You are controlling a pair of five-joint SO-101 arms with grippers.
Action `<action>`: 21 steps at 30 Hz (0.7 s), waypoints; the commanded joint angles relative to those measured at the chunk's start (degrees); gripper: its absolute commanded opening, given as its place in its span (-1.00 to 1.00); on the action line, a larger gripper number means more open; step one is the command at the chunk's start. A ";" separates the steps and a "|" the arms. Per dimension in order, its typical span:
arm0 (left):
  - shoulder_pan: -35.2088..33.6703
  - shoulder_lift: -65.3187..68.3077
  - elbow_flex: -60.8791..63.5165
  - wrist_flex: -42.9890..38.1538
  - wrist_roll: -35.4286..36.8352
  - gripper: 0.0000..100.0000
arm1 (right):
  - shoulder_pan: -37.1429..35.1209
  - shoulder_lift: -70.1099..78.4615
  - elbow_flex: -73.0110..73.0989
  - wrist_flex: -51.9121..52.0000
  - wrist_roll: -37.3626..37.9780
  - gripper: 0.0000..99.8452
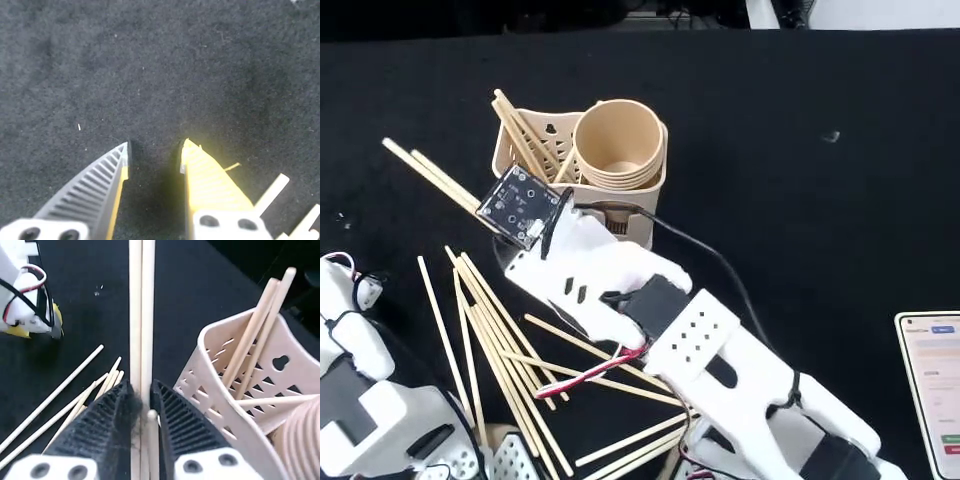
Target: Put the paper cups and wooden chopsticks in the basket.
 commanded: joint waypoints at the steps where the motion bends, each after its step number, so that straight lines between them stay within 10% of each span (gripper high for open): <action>1: 1.80 -1.14 0.22 -0.35 0.26 -0.64 | -0.35 -6.55 -3.74 -5.63 -0.53 -0.98; 21: 1.80 -1.14 0.31 -0.35 0.26 -0.64 | 9.32 10.15 -4.79 -50.29 -0.53 -0.98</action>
